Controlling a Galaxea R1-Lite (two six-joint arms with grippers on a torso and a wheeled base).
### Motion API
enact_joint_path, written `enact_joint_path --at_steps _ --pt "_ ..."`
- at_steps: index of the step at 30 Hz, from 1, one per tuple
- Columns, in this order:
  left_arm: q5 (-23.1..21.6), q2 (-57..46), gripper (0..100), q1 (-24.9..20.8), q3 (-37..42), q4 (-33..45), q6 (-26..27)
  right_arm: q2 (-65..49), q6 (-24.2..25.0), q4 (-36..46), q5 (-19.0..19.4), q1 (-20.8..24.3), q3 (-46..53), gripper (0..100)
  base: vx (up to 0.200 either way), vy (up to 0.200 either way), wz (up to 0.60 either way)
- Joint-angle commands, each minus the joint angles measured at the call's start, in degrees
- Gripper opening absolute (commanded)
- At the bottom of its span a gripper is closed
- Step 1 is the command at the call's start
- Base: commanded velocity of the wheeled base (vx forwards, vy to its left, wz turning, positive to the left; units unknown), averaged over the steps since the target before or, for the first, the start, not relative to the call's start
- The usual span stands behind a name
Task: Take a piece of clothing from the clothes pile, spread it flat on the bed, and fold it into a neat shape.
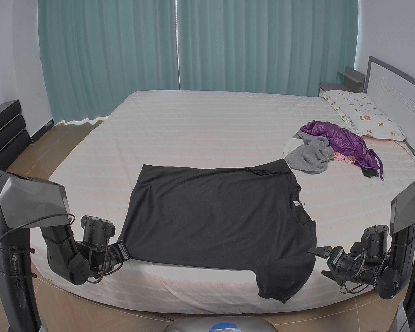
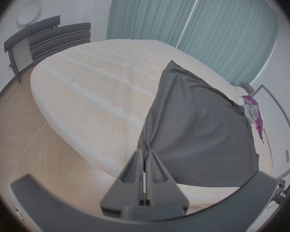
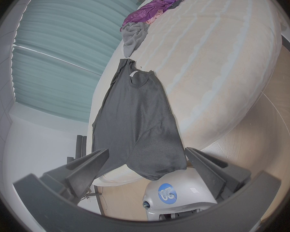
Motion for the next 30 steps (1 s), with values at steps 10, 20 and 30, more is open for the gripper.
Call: enact_joint_path --at_steps 10,20,30 --pt "0.25 0.32 0 -0.19 0.94 0.07 0.63 5.47 -5.1 -0.93 -1.24 0.06 -3.47 100 0.0 0.0 0.0" --pt "-0.01 0.58 0 -0.27 0.94 0.07 0.54 9.16 -7.03 -0.58 -2.03 -0.02 -10.77 100 0.0 0.0 0.0" --pt "-0.19 0.58 0 -0.19 0.94 0.15 0.45 11.62 -12.66 0.3 -4.76 -0.29 -13.84 100 0.0 0.0 0.0"
